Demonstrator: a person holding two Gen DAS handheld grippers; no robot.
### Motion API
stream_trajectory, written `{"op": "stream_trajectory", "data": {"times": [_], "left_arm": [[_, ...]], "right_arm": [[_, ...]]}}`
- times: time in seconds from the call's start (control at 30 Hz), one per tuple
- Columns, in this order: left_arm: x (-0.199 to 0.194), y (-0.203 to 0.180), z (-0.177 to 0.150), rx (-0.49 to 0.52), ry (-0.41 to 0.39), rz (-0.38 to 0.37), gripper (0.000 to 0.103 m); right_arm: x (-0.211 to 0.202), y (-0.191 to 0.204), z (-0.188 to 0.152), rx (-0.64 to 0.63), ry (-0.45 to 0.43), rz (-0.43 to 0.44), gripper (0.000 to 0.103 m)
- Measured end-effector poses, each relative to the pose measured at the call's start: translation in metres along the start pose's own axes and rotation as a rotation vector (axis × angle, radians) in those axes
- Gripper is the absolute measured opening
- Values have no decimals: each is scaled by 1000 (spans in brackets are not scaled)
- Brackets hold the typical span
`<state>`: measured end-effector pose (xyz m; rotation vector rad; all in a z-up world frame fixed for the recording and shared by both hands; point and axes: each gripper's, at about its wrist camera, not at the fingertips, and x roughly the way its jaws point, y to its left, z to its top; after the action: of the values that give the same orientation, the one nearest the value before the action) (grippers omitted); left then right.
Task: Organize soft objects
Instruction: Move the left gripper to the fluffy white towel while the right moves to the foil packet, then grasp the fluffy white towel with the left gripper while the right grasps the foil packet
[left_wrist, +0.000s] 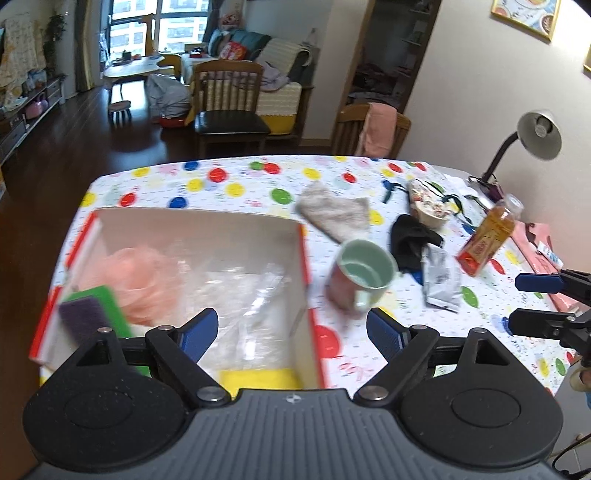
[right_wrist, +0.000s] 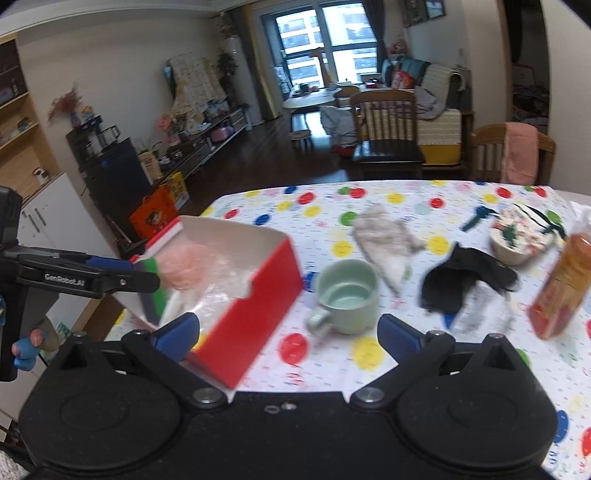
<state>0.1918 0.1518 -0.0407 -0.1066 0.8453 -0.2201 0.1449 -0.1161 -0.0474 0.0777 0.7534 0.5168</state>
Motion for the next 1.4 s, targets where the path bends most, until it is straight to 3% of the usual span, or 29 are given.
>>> {"op": "stream_trajectory", "data": {"times": [0.33,0.6,1.07,1.4], "left_arm": [[50,-81,24,37,16,-9,88],[104,-126,72,31,51,31,88],[213,-139,139,-61,149,101,88],[290,-133,167,-51,215,195,88]], "right_arm": [[-10,-86,-16,57,12,-85,103],[4,-138,-24,84,25,-113,103],[47,-182,-16,93,76,-120,103],[87,-195,-8,111,111,-136,101]]}}
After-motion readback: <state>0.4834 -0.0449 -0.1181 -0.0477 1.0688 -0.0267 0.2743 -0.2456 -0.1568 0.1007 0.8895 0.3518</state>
